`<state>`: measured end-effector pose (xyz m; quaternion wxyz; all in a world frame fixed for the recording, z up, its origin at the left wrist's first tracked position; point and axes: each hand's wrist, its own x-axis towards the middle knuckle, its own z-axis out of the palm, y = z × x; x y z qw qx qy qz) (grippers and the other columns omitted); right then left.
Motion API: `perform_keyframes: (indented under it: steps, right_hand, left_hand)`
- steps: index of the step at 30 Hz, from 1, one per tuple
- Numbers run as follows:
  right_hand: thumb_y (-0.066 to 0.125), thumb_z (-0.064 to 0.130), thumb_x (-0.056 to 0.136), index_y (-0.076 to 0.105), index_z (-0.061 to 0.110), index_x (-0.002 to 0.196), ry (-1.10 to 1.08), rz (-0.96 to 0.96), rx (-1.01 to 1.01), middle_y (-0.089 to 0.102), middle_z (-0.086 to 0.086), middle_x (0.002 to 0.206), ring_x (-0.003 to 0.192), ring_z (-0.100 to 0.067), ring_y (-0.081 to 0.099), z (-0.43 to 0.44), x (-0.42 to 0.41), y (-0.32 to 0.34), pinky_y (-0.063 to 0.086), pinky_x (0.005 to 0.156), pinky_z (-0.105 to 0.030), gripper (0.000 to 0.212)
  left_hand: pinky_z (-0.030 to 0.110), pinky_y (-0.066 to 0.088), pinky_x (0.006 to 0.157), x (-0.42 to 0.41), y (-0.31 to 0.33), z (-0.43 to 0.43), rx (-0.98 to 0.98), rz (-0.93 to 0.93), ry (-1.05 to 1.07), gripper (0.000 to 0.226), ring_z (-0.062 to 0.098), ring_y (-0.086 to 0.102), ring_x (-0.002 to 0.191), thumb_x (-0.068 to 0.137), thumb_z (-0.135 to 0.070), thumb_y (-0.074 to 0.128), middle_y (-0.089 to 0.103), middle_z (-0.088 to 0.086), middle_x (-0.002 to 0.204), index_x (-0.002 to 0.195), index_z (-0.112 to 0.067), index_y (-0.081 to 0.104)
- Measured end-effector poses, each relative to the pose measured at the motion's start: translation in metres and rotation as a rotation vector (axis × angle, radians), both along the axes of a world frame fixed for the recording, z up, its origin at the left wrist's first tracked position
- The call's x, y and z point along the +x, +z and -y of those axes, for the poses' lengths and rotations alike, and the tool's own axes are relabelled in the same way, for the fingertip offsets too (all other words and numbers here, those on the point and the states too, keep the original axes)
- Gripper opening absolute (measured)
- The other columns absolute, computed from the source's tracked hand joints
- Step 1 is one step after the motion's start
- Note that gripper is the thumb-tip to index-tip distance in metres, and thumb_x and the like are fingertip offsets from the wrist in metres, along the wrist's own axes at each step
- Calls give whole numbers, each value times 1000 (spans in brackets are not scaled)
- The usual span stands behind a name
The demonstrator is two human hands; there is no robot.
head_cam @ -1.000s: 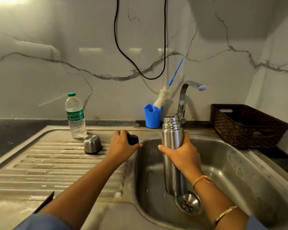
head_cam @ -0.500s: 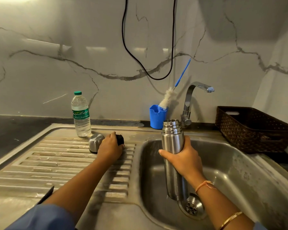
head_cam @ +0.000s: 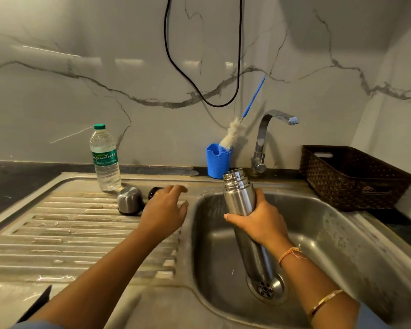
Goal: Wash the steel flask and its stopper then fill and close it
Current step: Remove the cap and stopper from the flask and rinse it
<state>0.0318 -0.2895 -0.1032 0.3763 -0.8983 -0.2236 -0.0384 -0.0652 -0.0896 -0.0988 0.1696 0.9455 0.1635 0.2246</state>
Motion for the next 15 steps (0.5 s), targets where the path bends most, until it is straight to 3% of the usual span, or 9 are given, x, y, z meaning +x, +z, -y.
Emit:
perform_keyframes:
  steps: [3,5,15]
  right_hand:
    - [71,62,64,30,28,136,3,-3,-230,61,-2,116,98,-24,62,6,7,-1,52,84,-37,89]
    - [70,62,66,21,27,143,18,-27,-373,57,-5,125,105,-26,60,10,10,-2,49,87,-37,98]
    - [71,60,63,30,30,131,26,-28,-673,59,-3,117,101,-28,60,14,24,-17,47,82,-37,85]
  left_hand:
    - [34,31,109,-5,-10,13,48,-304,-60,46,21,35,134,97,-27,45,37,2,147,142,-20,36]
    - [33,22,113,-11,-20,20,51,-391,-78,51,20,26,140,98,-26,41,28,3,153,147,-18,27]
    - [32,7,117,-16,-43,22,93,-398,-95,52,20,9,145,102,-31,30,14,5,158,150,-14,19]
